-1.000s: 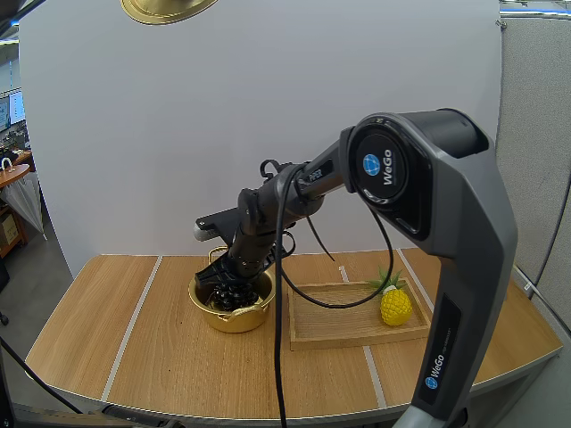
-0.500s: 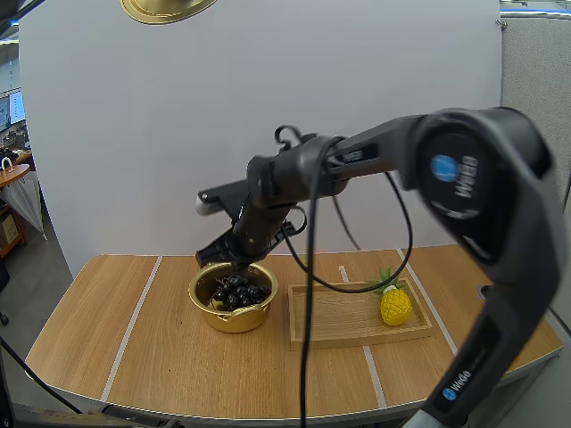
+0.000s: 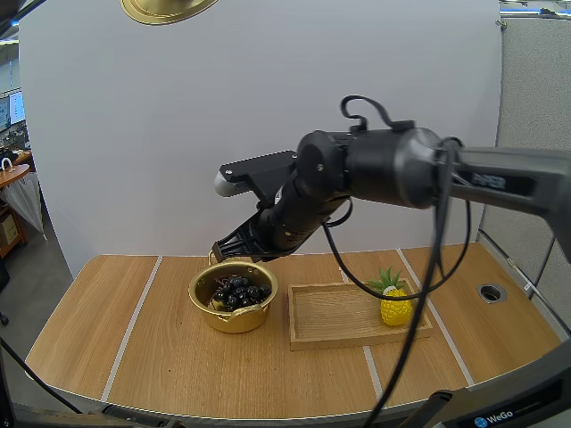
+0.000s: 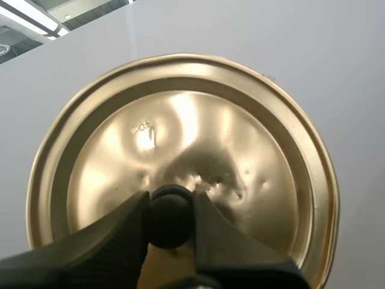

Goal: Open the pot, put the grape inside, and close it

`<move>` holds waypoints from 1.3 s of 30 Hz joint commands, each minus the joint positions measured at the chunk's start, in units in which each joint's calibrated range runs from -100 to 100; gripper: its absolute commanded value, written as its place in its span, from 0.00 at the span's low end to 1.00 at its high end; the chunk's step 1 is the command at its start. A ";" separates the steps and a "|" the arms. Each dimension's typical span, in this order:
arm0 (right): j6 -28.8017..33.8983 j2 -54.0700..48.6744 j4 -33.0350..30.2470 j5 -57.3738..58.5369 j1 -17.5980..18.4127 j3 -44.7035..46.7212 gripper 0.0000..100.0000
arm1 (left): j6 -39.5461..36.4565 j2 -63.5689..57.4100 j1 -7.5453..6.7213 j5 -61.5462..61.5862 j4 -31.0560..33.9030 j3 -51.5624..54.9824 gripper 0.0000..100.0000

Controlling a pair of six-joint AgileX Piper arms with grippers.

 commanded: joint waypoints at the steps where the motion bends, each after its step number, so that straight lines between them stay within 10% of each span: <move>1: -0.17 1.20 -0.78 -0.40 -0.20 0.70 0.00 | -0.11 -0.40 -0.17 -2.56 0.26 -0.43 0.00; 39: 3.56 39.26 -3.57 -22.69 -2.17 -7.14 0.00 | -0.11 -0.40 -0.17 -2.56 0.26 -0.43 0.00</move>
